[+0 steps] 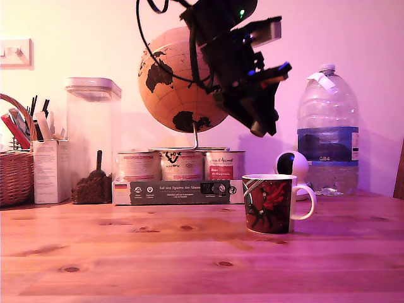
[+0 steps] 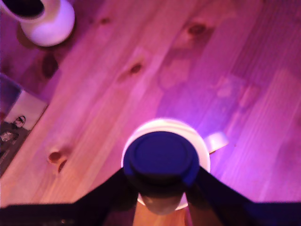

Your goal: Pick up the coffee capsules from the table one by one and drop them inside the nearest coffee cup

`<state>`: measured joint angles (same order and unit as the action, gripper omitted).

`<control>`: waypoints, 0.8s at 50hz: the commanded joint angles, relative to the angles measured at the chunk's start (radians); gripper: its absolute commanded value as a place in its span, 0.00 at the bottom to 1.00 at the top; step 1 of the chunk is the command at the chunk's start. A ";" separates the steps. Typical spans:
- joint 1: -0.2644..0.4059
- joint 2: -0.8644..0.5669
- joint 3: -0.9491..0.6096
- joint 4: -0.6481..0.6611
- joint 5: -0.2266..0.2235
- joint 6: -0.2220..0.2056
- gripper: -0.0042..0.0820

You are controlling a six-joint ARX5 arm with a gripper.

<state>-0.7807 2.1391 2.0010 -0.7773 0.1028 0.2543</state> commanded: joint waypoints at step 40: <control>-0.006 0.285 0.292 -0.259 0.001 0.015 0.30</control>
<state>-0.7826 2.3806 2.2845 -1.0363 0.1028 0.2653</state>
